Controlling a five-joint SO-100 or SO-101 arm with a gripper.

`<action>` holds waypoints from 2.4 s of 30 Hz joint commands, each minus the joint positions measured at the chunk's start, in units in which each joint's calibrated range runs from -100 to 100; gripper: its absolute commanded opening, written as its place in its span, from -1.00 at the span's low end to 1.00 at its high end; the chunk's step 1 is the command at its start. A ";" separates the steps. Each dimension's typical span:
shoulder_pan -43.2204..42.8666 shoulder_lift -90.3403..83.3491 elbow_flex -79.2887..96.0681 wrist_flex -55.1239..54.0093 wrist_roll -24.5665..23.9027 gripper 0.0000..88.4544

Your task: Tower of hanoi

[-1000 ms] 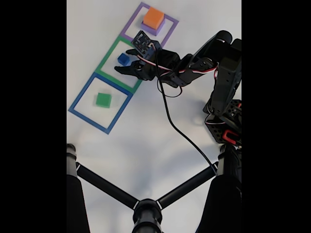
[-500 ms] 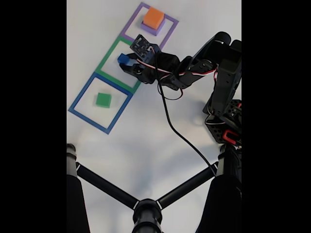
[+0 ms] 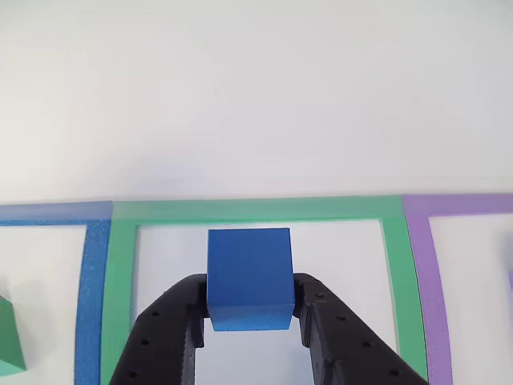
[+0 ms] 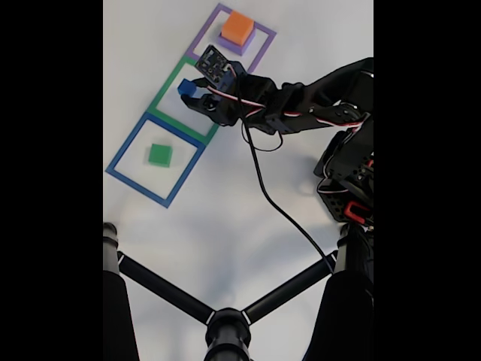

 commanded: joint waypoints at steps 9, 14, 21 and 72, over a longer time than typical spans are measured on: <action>-3.89 -22.25 -30.05 60.71 0.00 -0.94; -6.79 -27.94 -38.78 77.06 0.00 -0.94; -13.43 -31.06 -54.50 97.86 0.00 -0.93; -22.88 -7.34 3.48 -4.28 0.00 -0.93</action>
